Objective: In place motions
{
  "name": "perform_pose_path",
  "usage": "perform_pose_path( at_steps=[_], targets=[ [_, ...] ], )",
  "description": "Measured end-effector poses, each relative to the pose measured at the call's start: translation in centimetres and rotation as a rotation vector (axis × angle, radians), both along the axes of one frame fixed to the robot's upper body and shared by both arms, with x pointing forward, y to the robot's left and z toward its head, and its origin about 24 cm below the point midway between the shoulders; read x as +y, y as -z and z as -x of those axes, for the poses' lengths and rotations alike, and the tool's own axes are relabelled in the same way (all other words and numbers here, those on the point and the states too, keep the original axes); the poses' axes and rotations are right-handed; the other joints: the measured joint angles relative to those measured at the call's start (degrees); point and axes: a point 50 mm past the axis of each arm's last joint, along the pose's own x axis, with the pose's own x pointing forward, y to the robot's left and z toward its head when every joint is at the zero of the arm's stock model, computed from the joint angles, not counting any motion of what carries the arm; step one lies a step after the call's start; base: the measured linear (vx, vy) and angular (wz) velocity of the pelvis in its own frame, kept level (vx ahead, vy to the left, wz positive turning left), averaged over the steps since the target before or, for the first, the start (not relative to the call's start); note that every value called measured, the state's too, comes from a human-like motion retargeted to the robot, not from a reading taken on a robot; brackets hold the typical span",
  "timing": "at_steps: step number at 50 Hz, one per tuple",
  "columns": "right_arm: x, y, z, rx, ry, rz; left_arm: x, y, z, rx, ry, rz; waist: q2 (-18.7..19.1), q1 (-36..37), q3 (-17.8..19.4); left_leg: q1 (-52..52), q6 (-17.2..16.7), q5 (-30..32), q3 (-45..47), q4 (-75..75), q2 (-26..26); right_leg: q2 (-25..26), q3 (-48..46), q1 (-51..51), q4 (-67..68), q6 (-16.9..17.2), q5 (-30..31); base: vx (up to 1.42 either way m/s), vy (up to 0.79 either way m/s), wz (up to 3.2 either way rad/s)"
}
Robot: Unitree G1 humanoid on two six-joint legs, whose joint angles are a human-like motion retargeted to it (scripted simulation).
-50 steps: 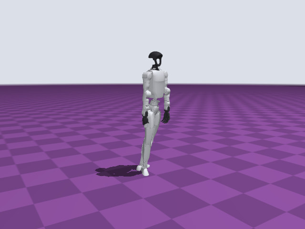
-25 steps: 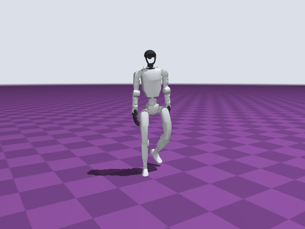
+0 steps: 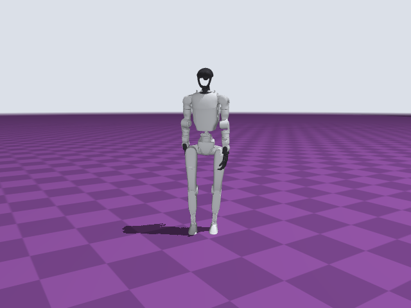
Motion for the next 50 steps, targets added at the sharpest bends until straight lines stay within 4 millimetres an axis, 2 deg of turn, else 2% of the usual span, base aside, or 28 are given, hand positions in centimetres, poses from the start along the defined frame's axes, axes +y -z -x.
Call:
perform_pose_path(
  at_steps=[4, 7, 12, 20, 22, 27, 30, 34, 40, 45, 48, 50],
  targets=[
    [0.6, 0.1, 0.1, 0.0, -0.016, 0.015, -0.5, -0.1, -1.2, -0.049, -0.008, 0.027, -0.3, 0.1, 1.1, 1.5, 0.7, -0.7, 0.9, 0.2, -0.3, 0.0, 1.2, 1.2, -0.3, 1.0, 0.5, 0.11, -0.03, -0.27],
    [0.7, 0.2, -0.4, -0.023, -0.072, 0.001, -0.7, -0.1, -1.1, -0.042, 0.003, 0.04, -0.4, 0.1, 1.0, 2.2, 1.1, -1.1, 1.9, 0.0, -0.6, 0.0, 2.5, 1.4, -0.2, 1.6, 0.5, 0.18, -0.01, -0.34],
    [0.3, 0.4, -2.2, -0.091, -0.158, 0.013, -0.7, 0.0, 0.4, 0.013, 0.017, 0.03, -0.4, -0.6, 1.0, 2.8, 1.9, -1.3, 3.0, -0.3, -1.2, -0.3, 3.6, 1.3, 0.5, 2.5, 0.4, 0.13, -0.01, -0.19],
    [-0.1, 0.5, -5.9, -0.232, -0.154, 0.018, -0.4, 0.1, 3.4, 0.139, 0.081, 0.026, 0.0, -1.3, 2.9, 4.2, 3.1, -1.5, 5.9, -1.0, -1.8, -0.4, 5.0, 1.1, 2.0, 3.8, 0.5, 0.05, 0.03, -0.28],
    [0.0, 0.5, -6.8, -0.265, -0.157, 0.019, -0.2, 0.0, 3.7, 0.155, 0.099, 0.021, 0.6, -1.5, 3.3, 4.0, 3.3, -1.7, 7.3, -1.3, -1.3, -0.4, 3.2, 0.3, 2.9, 3.1, -0.8, -0.05, 0.07, -0.65],
    [0.6, 0.4, -8.3, -0.316, -0.193, 0.009, 0.4, 0.0, 4.2, 0.175, 0.115, 0.006, 1.6, -1.2, 4.2, 3.9, 3.2, -2.6, 13.0, -2.1, 0.7, -3.6, -10.2, -0.6, 3.7, -2.3, -5.8, -0.09, 0.09, -1.15],
    [0.9, 0.4, -8.6, -0.326, -0.229, 0.005, 0.6, 0.0, 4.6, 0.188, 0.102, -0.001, 1.5, 0.3, 4.0, 4.0, 2.8, -3.7, 19.0, -2.3, 1.8, -5.1, -15.0, -1.0, 3.3, -3.5, -8.2, -0.11, 0.18, -1.76],
    [0.9, 0.4, -9.0, -0.331, -0.308, 0.008, 0.8, 0.0, 5.2, 0.191, 0.064, 0.0, 2.1, -0.4, 4.3, 4.7, 1.5, -5.1, 26.5, -2.6, 4.0, -6.4, -28.1, 0.8, 0.8, -5.3, -11.5, -0.17, 0.29, -1.81],
    [0.2, 0.3, -9.0, -0.333, -0.358, 0.049, 2.2, -0.2, 5.8, 0.211, 0.044, -0.024, 2.6, 0.7, 2.9, 5.6, -1.6, -7.3, 41.9, -2.9, 6.9, -11.6, -50.4, 4.4, 1.4, -0.2, -17.7, -0.16, 0.29, -2.32],
    [-0.6, 0.4, -6.9, -0.255, -0.223, 0.072, 3.3, -0.3, 5.7, 0.223, 0.052, -0.065, 2.7, 1.3, 0.8, 6.1, -3.9, -8.5, 50.6, -2.5, 8.2, -12.7, -69.3, 9.3, 1.1, 5.3, -20.3, -0.19, 0.26, -1.73],
    [-1.2, 0.4, -5.1, -0.183, -0.119, 0.097, 3.7, -0.4, 4.9, 0.204, 0.049, -0.075, 1.8, 2.2, -0.6, 6.3, -5.0, -8.8, 53.7, -2.1, 7.8, -13.0, -74.4, 10.2, 0.1, 7.5, -19.1, -0.22, 0.21, -1.46],
    [-1.4, 0.3, -3.9, -0.133, -0.065, 0.113, 3.8, -0.4, 4.2, 0.182, 0.04, -0.079, 0.9, 2.8, -1.1, 6.8, -5.7, -9.1, 55.3, -1.6, 7.5, -13.4, -73.5, 9.5, -0.6, 7.0, -15.2, -0.2, 0.15, -1.21]
  ],
)
